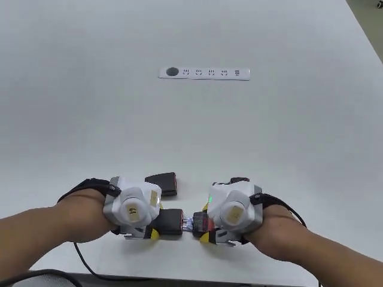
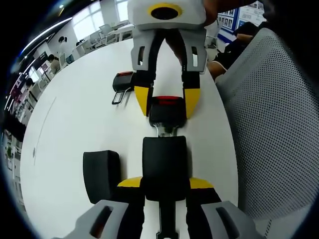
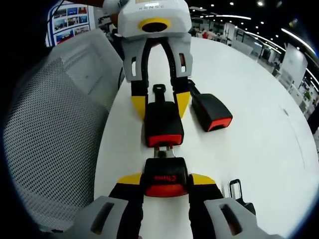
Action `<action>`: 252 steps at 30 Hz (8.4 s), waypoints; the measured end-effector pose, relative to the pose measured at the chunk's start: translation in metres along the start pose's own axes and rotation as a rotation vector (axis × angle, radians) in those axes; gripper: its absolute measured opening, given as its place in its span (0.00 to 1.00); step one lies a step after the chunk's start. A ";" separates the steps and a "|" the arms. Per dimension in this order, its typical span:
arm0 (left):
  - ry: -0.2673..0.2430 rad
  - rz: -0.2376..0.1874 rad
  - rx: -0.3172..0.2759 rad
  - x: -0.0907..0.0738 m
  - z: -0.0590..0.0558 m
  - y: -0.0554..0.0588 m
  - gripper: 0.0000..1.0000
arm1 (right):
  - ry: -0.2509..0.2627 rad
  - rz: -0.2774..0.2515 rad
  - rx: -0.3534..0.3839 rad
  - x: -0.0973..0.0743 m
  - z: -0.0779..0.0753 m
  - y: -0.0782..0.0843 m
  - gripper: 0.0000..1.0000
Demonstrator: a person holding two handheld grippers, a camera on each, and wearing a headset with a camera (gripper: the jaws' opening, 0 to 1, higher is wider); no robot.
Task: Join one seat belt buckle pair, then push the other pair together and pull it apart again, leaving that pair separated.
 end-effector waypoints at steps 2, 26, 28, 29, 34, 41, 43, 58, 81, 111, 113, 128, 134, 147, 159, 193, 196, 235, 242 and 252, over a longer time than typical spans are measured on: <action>0.000 0.000 0.005 0.000 0.000 -0.001 0.31 | 0.000 -0.001 -0.004 0.001 0.000 -0.002 0.30; -0.007 -0.001 -0.007 -0.003 -0.003 -0.001 0.30 | 0.010 0.006 -0.035 0.001 0.003 -0.017 0.30; -0.005 0.000 -0.010 -0.003 -0.002 0.000 0.30 | 0.015 0.008 -0.032 -0.003 0.004 -0.017 0.30; 0.000 0.001 -0.014 -0.003 -0.002 0.001 0.31 | 0.010 0.015 -0.024 0.000 0.004 -0.015 0.30; 0.009 0.008 0.015 -0.002 -0.003 0.002 0.31 | 0.017 0.008 -0.047 0.000 0.004 -0.014 0.30; 0.002 -0.004 0.006 -0.002 -0.002 0.001 0.30 | 0.004 0.021 -0.049 0.002 0.002 -0.013 0.30; 0.002 -0.005 -0.002 -0.002 -0.001 0.002 0.30 | 0.006 0.026 -0.053 0.002 0.002 -0.013 0.30; 0.006 0.005 -0.016 -0.003 -0.001 0.000 0.31 | -0.006 0.042 -0.055 0.003 0.000 -0.014 0.31; -0.032 -0.021 -0.083 -0.040 0.012 -0.012 0.42 | 0.035 0.014 -0.098 -0.020 0.002 -0.036 0.33; -0.068 0.049 -0.047 -0.023 0.089 0.014 0.41 | 0.121 0.051 0.043 -0.054 -0.092 0.042 0.32; -0.060 0.053 -0.042 -0.021 0.090 0.012 0.40 | 0.114 0.062 0.042 -0.050 -0.093 0.046 0.33; -0.023 0.092 0.038 -0.001 0.083 0.010 0.34 | 0.065 0.111 0.008 -0.029 -0.090 0.067 0.32; -0.017 0.080 0.016 -0.001 0.086 0.012 0.34 | 0.052 0.097 0.017 -0.030 -0.093 0.069 0.32; -0.012 0.083 0.008 -0.003 0.084 0.010 0.33 | 0.060 0.116 -0.006 -0.030 -0.086 0.056 0.32; -0.025 0.092 -0.001 -0.003 0.083 0.011 0.33 | 0.053 0.092 -0.035 -0.015 -0.077 0.018 0.31; 0.000 0.111 0.020 0.000 0.084 0.010 0.33 | 0.010 0.020 -0.062 0.007 -0.080 -0.030 0.31; 0.004 0.102 0.022 0.000 0.083 0.010 0.32 | 0.018 0.025 -0.066 0.007 -0.081 -0.030 0.30; 0.010 0.104 0.013 0.000 0.083 0.009 0.32 | 0.031 0.032 -0.087 0.007 -0.078 -0.042 0.30; 0.009 0.108 0.012 -0.001 0.082 0.009 0.32 | 0.027 0.017 -0.078 0.002 -0.076 -0.027 0.30; 0.014 0.126 0.008 -0.001 0.081 0.009 0.32 | 0.029 0.025 -0.062 -0.006 -0.076 -0.001 0.31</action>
Point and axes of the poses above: the centre of the closed fingertips' face, and the gripper's own axes: x roughly forward along the fingers, z roughly to its left, y roughly out of its underside, the point moved 1 cm from there along -x, roughly backward along the fingers, and after that the axes turned 15 degrees about z, right-handed, at the moved point
